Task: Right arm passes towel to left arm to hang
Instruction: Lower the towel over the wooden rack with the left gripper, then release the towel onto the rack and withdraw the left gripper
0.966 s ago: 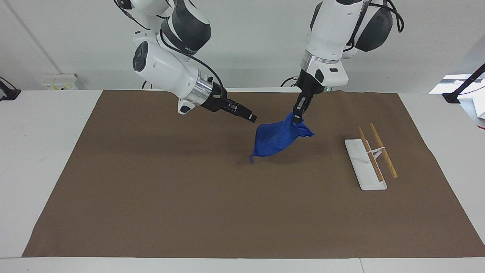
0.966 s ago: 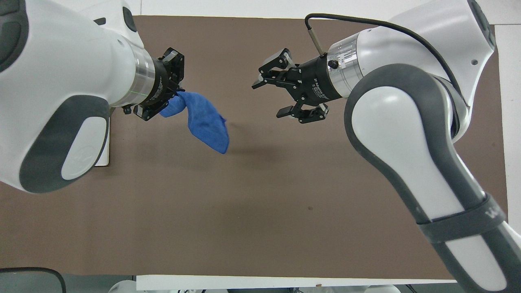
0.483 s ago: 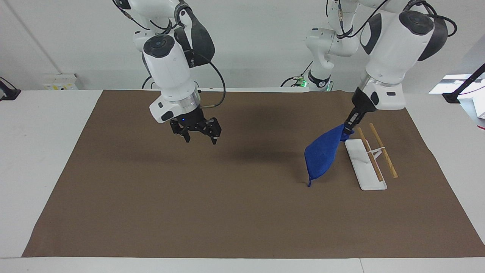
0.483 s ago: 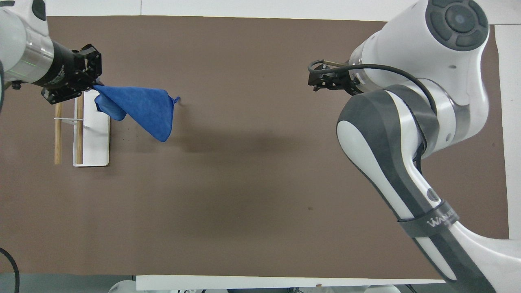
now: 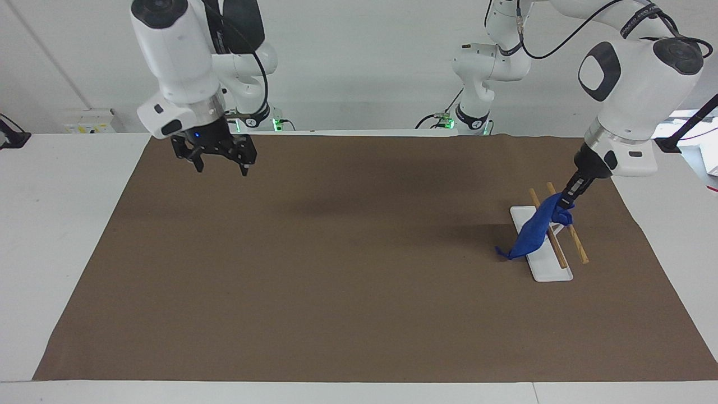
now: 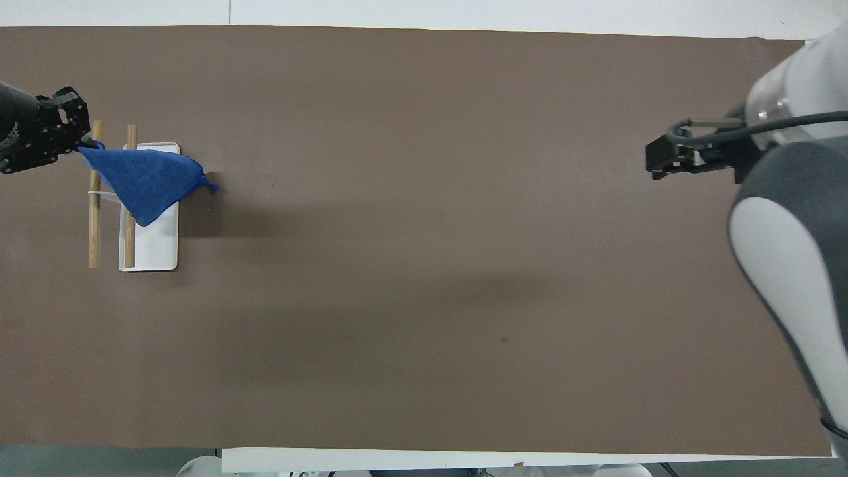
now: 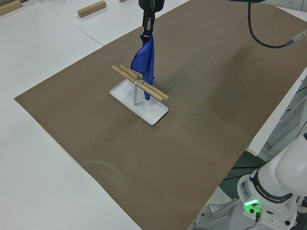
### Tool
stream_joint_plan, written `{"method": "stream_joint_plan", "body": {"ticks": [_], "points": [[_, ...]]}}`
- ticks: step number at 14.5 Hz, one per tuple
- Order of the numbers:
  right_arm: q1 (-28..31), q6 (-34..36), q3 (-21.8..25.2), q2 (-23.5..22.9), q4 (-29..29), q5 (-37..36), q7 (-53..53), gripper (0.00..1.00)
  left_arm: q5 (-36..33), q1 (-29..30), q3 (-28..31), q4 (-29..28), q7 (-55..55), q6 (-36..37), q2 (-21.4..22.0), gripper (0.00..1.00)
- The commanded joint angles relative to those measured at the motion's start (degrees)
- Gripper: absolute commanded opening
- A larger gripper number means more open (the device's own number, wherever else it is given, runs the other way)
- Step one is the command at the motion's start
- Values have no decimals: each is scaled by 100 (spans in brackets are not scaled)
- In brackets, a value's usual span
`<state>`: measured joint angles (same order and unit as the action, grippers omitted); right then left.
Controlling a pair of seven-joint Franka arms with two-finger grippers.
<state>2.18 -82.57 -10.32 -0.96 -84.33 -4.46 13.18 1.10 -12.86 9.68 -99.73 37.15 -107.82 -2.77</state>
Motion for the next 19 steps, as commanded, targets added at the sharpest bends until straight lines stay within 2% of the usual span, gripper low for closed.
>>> {"method": "stream_joint_plan", "body": {"ticks": [1,4,6,9,19], "points": [[300,888,-31,-80,776,-81,-489,100,-101,301,-63,-337,-479,-204,277,0],[388,1163,-14,-45,761,-81,-922,100,-197,573,-63,-328,-752,-353,260,0],[624,1042,4,182,280,-2,-1035,100,-215,793,-63,-328,-962,-529,242,0],[1012,813,21,236,154,523,-1379,100,-215,1021,-63,-337,-1271,-608,242,0],[1171,478,21,342,-101,455,-1414,100,-145,1259,-72,-258,-1175,-1636,66,0]]}}
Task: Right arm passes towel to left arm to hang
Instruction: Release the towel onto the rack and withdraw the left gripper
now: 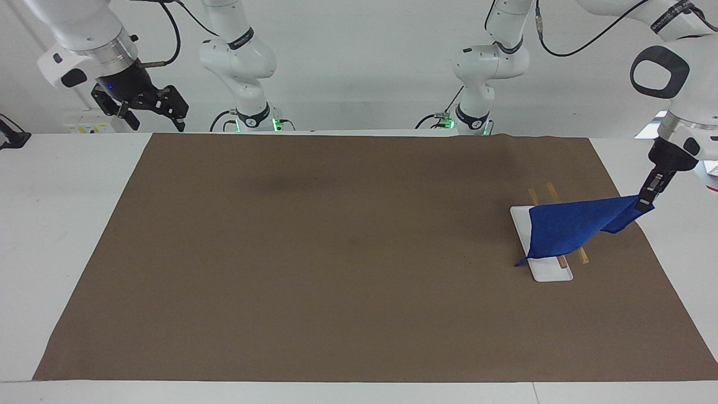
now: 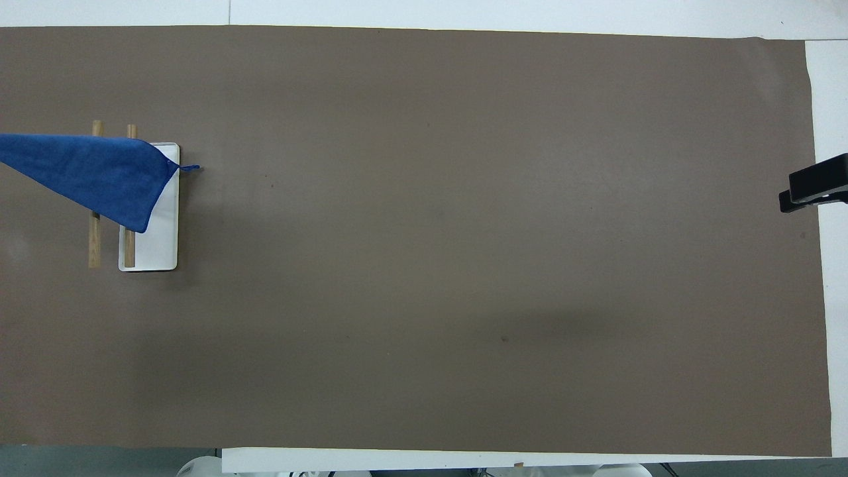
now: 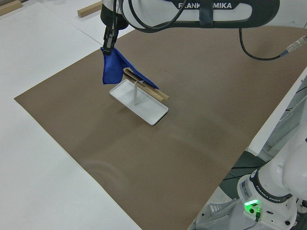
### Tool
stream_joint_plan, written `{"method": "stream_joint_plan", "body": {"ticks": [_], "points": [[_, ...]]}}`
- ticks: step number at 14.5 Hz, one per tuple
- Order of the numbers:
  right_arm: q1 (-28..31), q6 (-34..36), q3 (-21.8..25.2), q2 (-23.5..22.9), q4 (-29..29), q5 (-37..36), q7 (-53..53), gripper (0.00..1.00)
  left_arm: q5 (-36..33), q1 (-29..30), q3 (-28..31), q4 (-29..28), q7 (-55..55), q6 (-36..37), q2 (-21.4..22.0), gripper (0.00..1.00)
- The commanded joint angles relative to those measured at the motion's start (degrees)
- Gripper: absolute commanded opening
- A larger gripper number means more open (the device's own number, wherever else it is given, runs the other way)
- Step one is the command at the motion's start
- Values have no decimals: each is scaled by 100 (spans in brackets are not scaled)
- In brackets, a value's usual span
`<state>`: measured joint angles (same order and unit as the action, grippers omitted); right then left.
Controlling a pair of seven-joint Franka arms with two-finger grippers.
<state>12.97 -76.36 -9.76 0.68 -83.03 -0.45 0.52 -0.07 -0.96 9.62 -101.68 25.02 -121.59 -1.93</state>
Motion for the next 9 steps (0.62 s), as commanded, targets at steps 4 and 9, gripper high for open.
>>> {"method": "stream_joint_plan", "body": {"ticks": [4,9], "points": [[74,-159,-34,179,-248,54,-149,100,-28,69,-65,-245,-15,-252,26,0],[91,-159,-34,231,-319,54,-157,100,-72,61,-56,-879,-76,-612,106,0]]}}
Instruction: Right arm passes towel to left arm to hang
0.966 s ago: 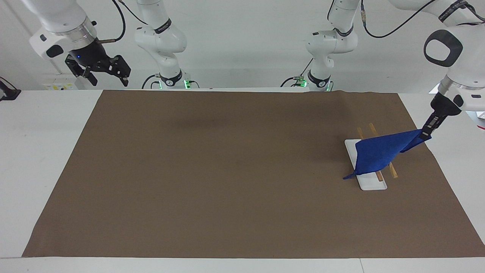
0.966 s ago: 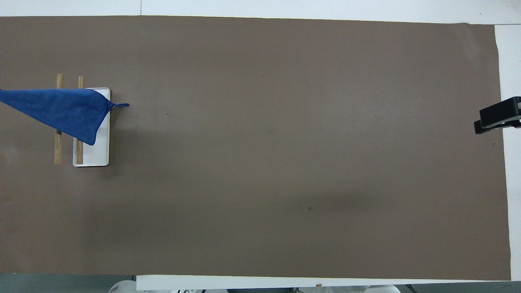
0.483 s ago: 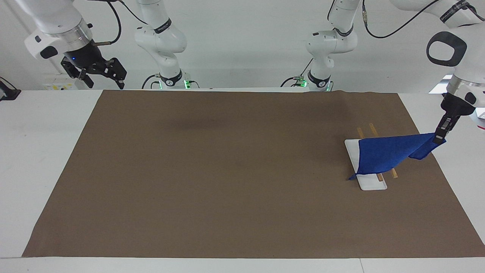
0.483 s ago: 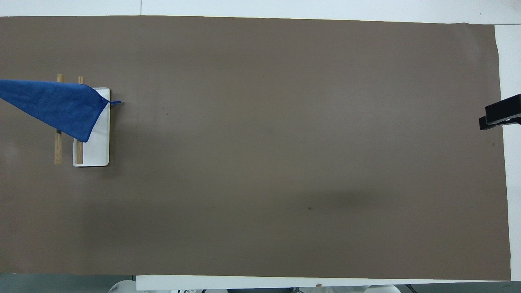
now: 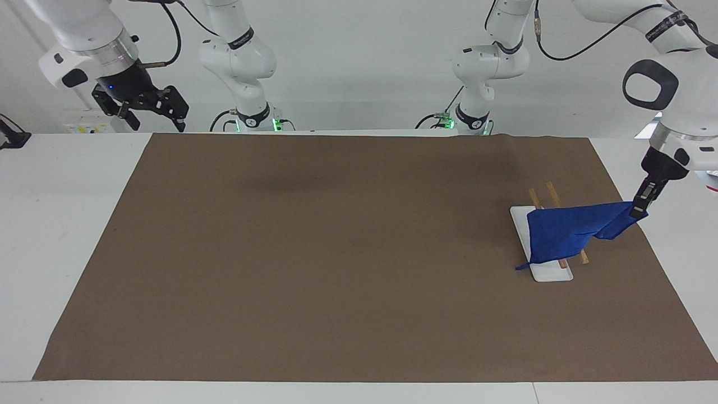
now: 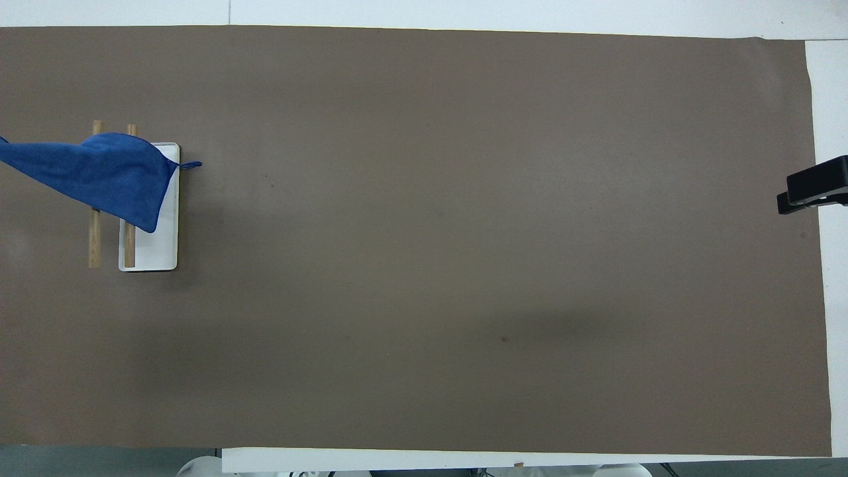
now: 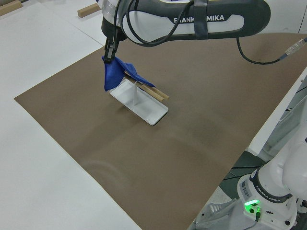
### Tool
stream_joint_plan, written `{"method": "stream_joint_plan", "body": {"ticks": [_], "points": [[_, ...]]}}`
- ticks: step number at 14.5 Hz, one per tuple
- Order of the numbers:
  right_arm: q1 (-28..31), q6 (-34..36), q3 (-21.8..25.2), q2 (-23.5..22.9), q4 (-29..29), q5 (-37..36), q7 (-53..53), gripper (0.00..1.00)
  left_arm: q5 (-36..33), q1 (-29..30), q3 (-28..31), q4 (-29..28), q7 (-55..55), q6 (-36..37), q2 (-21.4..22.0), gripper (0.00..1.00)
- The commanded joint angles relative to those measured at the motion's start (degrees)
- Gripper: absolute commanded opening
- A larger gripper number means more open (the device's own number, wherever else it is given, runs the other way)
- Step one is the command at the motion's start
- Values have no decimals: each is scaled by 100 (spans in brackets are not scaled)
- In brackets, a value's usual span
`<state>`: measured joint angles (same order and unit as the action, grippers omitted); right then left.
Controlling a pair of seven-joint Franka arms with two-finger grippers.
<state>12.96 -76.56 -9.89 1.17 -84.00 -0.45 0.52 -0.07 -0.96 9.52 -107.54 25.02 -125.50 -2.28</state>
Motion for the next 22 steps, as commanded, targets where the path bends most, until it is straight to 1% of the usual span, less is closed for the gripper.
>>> {"method": "stream_joint_plan", "body": {"ticks": [1,3,5,6,7,8,9,10,11,14,15,16,17,19,20,22], "points": [[101,-157,-22,173,-223,54,-148,100,-81,69,-46,-329,-163,-229,140,0],[145,-219,-22,164,-223,54,-157,100,-89,95,-38,-460,-374,-299,114,0],[181,-219,-5,138,-223,71,-166,100,-89,419,-46,-732,-786,-780,87,0],[59,-184,30,68,-153,54,-166,100,-89,508,-46,-846,-953,-1026,61,0],[-221,-158,318,-159,-91,45,-174,100,-89,648,-55,-917,-1007,-1177,26,0],[-398,-166,512,-152,22,36,-166,100,-89,667,-55,-944,-947,-1248,-27,10],[-417,-157,505,-74,-3,45,-174,100,-89,667,-55,-953,-938,-1214,-27,44],[-443,-131,505,-4,-64,45,-175,100,-89,676,-55,-953,-937,-1187,-27,89],[-478,-105,531,23,-108,45,-166,100,-89,667,-55,-953,-929,-1126,-27,100],[-645,-113,602,129,-249,45,-139,100,-81,588,-55,-874,-911,-828,-18,100],[-794,-139,698,181,-327,36,-122,100,-81,527,-81,-804,-911,-722,-10,100],[-952,-192,907,234,-441,36,-131,100,-81,430,-90,-664,-920,-469,43,100],[-953,-210,944,226,-451,36,-148,100,-81,334,-117,-367,-911,239,148,100],[-883,-210,936,217,-425,45,-157,100,-89,245,-134,449,-1042,1846,184,100],[-796,-210,927,199,-433,80,-148,100,-81,175,-187,775,-1208,2472,184,100],[-786,-166,936,208,-433,98,-139,100,-89,-157,-222,1478,-1822,3650,166,100]]}}
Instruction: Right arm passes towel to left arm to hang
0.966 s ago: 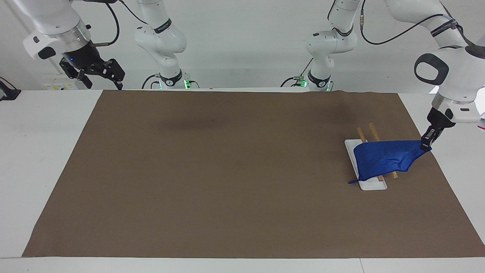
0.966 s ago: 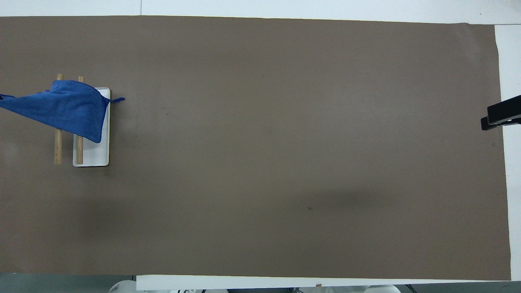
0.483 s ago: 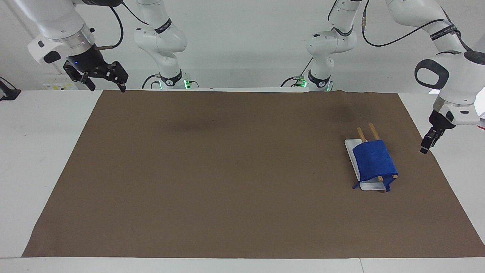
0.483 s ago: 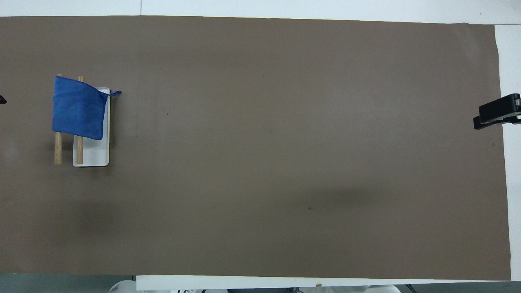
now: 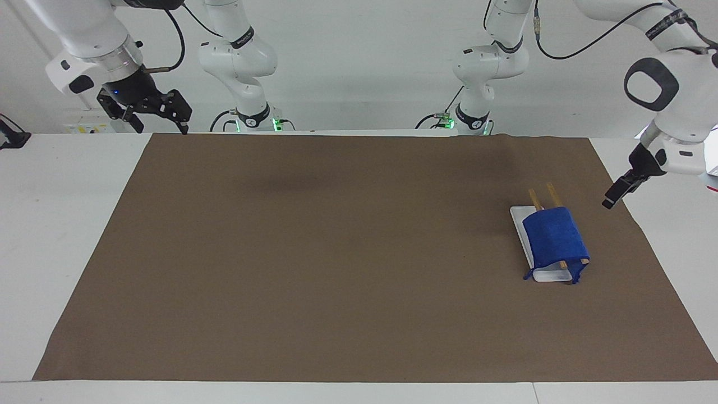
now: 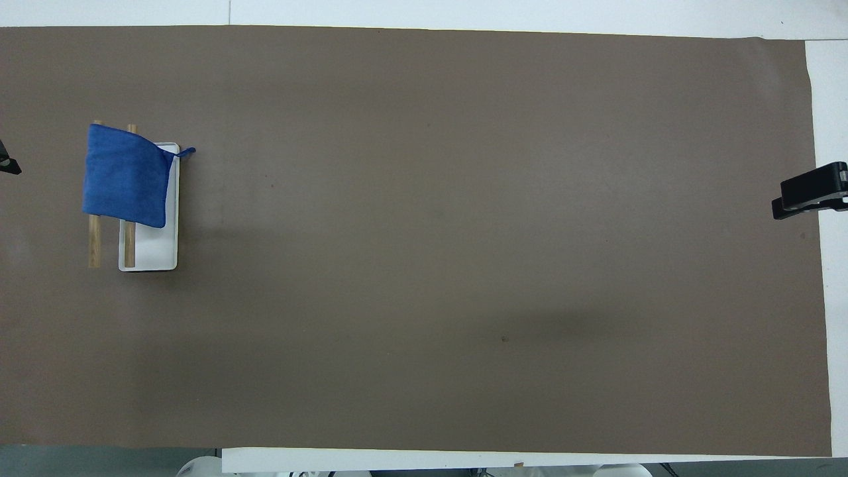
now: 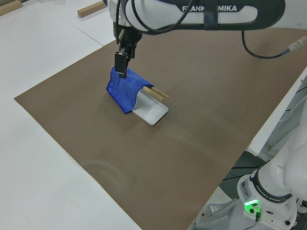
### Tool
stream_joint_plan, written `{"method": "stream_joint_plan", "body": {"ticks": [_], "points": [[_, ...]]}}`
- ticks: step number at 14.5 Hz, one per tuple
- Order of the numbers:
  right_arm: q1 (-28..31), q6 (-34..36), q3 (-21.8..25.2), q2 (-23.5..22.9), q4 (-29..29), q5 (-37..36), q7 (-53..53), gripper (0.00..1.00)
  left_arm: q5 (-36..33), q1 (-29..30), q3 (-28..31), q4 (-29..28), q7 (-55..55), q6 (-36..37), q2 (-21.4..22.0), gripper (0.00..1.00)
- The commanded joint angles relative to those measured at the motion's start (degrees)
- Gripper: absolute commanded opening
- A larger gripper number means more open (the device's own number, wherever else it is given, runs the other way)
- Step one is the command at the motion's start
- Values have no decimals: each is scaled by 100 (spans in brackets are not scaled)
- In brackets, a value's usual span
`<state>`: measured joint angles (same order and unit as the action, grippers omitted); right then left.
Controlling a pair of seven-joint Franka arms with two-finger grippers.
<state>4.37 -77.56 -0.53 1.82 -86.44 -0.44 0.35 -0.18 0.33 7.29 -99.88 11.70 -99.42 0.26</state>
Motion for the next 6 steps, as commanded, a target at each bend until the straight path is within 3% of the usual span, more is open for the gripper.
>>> {"method": "stream_joint_plan", "body": {"ticks": [1,4,6], "points": [[73,-57,0,152,-189,96,-140,100,-44,-392,0,1081,-893,1534,-157,100],[64,-57,0,152,-198,105,-140,100,-70,-997,9,1515,-1231,1883,-368,100],[64,-57,0,152,-198,105,-140,100,-79,-1034,9,1611,-1231,1917,-386,100]]}}
